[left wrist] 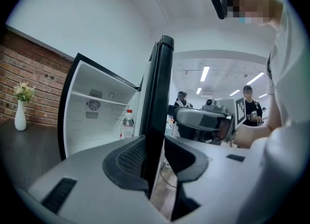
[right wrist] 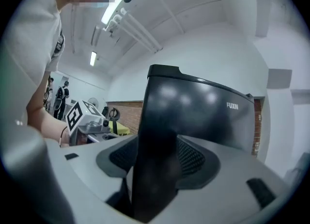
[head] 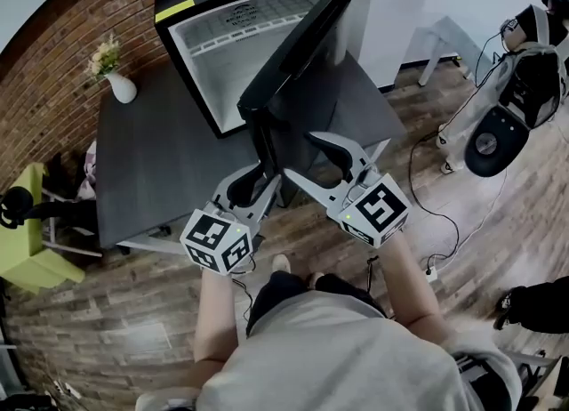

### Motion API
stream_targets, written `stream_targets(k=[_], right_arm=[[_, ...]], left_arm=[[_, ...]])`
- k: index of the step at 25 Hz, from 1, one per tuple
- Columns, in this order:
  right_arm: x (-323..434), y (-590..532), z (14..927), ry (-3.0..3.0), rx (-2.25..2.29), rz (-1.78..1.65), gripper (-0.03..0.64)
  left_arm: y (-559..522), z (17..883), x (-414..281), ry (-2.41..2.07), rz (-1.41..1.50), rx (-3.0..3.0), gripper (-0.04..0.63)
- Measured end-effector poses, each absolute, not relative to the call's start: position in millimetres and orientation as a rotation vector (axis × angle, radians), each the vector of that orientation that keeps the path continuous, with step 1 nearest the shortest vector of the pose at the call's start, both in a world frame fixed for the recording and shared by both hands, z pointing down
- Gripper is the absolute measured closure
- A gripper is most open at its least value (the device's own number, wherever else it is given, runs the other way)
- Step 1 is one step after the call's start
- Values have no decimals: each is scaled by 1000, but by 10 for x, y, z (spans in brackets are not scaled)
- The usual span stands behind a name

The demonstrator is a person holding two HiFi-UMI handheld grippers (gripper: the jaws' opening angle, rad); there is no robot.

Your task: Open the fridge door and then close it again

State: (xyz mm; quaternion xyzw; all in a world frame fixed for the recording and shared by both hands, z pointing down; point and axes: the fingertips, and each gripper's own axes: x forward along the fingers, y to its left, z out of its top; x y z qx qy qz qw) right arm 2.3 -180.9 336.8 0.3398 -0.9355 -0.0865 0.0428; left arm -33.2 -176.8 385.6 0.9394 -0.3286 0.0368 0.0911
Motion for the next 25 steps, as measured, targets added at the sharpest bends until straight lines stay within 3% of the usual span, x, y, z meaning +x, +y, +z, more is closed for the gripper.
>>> stream_targets(k=[8, 25], right_arm=[[276, -1471, 3357, -2936, 1063, -163, 318], [1024, -1337, 3375, -2689, 1449, -204, 334]], left_arm=[[-1386, 3876, 179, -872, 157, 2873, 476], [-990, 3888, 1025, -670, 182, 2962, 476]])
